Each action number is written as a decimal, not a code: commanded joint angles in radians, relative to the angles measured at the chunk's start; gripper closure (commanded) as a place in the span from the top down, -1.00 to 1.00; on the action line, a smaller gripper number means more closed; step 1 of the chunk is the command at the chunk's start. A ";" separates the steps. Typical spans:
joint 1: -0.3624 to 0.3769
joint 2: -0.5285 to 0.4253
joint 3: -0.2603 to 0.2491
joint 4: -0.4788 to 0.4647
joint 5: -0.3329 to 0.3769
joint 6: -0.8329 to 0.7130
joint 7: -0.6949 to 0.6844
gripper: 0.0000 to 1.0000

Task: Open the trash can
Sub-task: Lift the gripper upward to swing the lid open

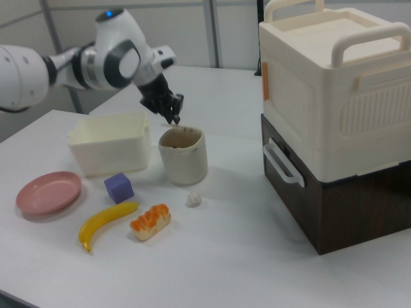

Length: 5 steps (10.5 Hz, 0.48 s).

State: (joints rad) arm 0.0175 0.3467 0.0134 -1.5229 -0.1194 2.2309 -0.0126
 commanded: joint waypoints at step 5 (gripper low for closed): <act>0.010 -0.225 -0.012 -0.030 0.029 -0.540 0.005 1.00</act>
State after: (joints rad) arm 0.0152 0.2023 0.0129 -1.5224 -0.1141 1.8076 -0.0125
